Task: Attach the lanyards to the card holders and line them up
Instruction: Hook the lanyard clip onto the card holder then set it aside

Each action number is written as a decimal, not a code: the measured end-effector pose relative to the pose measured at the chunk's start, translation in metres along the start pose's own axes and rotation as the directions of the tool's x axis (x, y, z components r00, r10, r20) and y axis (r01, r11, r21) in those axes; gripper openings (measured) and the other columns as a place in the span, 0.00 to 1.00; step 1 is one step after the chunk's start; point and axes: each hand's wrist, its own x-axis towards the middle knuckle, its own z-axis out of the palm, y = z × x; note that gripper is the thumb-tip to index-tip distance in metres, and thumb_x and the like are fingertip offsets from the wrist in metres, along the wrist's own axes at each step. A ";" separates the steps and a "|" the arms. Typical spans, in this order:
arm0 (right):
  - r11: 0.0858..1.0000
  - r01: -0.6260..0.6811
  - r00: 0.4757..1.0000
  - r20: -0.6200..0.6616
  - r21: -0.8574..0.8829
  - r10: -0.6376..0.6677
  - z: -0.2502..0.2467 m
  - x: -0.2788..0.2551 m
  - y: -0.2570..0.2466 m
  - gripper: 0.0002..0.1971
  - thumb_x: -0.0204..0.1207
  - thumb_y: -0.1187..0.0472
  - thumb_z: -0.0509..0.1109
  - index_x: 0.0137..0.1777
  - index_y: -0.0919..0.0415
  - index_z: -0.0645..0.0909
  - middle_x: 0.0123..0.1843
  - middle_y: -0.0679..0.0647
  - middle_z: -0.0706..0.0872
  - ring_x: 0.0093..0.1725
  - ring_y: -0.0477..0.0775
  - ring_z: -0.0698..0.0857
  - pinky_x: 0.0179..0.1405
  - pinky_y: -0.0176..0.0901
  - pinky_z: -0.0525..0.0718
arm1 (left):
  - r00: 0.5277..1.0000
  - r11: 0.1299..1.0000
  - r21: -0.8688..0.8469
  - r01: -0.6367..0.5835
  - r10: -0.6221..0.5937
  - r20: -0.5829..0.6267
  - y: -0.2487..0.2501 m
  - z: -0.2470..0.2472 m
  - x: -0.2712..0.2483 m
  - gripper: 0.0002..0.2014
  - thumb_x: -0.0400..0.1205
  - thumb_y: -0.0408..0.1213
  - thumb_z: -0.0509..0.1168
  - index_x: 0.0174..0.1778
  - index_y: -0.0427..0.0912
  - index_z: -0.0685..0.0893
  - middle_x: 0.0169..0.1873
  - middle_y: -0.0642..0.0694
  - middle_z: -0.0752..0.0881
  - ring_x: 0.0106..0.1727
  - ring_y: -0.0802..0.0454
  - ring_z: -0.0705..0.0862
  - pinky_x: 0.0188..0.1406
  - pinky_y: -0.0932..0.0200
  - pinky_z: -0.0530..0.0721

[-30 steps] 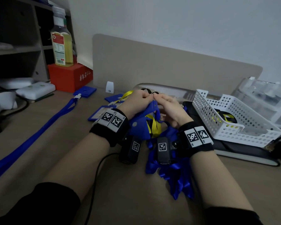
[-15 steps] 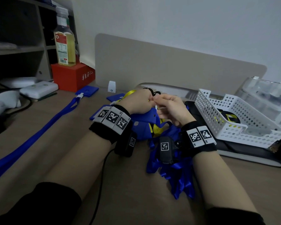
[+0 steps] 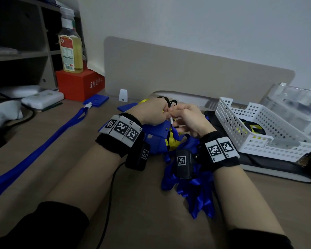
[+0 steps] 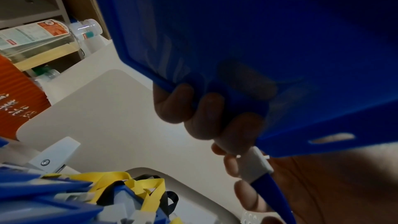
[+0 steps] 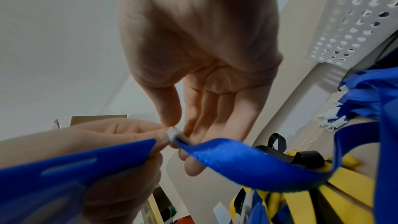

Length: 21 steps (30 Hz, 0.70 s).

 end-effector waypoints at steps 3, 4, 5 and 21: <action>0.998 0.008 1.000 0.023 -0.057 -0.007 0.000 -0.001 0.000 0.09 0.83 0.63 0.64 0.53 0.67 0.84 0.40 0.57 0.86 0.22 0.41 0.82 0.15 0.32 0.75 | 1.000 1.000 0.031 0.004 -0.005 0.029 -0.003 0.000 0.001 0.09 0.86 0.45 0.60 0.48 0.43 0.78 0.39 0.47 0.79 0.38 0.53 0.77 0.30 0.60 0.69; 0.996 0.016 0.999 0.029 -0.090 -0.014 0.001 -0.001 0.000 0.10 0.84 0.62 0.64 0.53 0.68 0.84 0.40 0.57 0.86 0.22 0.40 0.82 0.16 0.33 0.76 | 0.999 0.999 0.046 0.010 -0.012 0.038 -0.004 0.001 0.002 0.07 0.85 0.44 0.59 0.47 0.45 0.76 0.41 0.47 0.79 0.38 0.53 0.77 0.32 0.58 0.70; 0.992 0.025 0.999 0.036 -0.122 -0.021 0.002 -0.001 0.001 0.11 0.84 0.62 0.63 0.52 0.68 0.85 0.40 0.57 0.87 0.22 0.40 0.83 0.16 0.33 0.76 | 0.999 0.998 0.061 0.017 -0.019 0.044 -0.005 0.002 0.002 0.06 0.85 0.44 0.60 0.47 0.46 0.74 0.42 0.47 0.79 0.39 0.52 0.77 0.34 0.57 0.71; 0.917 0.162 0.984 -0.015 -0.365 -0.180 0.011 0.000 0.002 0.12 0.82 0.61 0.66 0.36 0.56 0.83 0.39 0.75 0.86 0.33 0.60 0.80 0.23 0.41 0.78 | 0.998 0.960 0.272 0.060 -0.059 -0.009 0.005 0.007 -0.001 0.10 0.81 0.40 0.57 0.36 0.41 0.67 0.41 0.44 0.75 0.42 0.45 0.75 0.45 0.50 0.79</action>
